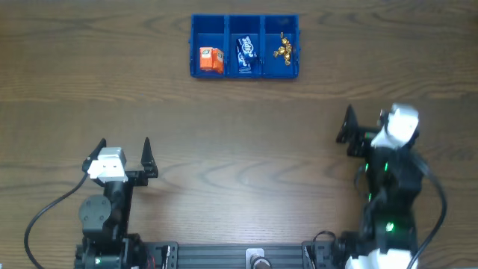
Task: Sort Candies Into Trays
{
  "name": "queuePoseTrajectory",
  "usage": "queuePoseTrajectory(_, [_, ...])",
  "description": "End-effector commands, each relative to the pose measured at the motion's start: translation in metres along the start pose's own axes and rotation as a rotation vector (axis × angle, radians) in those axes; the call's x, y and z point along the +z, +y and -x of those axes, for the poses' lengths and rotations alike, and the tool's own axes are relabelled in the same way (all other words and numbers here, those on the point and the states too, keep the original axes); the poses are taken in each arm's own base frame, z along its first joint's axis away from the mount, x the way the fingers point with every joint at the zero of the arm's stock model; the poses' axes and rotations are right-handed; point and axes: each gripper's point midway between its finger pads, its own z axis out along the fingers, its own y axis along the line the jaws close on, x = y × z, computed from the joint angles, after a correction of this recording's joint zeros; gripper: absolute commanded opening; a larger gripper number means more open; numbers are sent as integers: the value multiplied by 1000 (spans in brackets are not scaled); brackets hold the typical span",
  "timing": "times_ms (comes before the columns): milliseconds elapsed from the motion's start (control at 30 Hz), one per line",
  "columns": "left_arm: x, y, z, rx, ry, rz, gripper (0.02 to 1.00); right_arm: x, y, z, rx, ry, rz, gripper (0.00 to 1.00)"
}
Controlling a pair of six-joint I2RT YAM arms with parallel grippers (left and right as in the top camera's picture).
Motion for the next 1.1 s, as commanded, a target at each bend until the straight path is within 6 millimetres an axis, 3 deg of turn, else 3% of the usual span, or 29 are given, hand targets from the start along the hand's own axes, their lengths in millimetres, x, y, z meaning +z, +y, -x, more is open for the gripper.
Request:
queuePoseTrajectory(33, [2, 0, -17, 1, 45, -3, 998, -20, 27, -35, -21, -82, 184, 1000])
queuePoseTrajectory(200, [2, 0, -17, 2, 45, -3, 998, -28, 43, -56, -32, -143, 284, 998])
queuePoseTrajectory(600, [2, 0, -17, 2, 45, -3, 998, -28, 44, -55, -52, -154, 283, 1000])
queuePoseTrajectory(700, [2, 0, -17, 2, 45, -3, 996, -30, 51, -56, -198, -173, 301, 998])
queuePoseTrajectory(1100, [2, 0, -17, 2, 45, -3, 998, -30, 54, -56, -203, -173, 313, 1000])
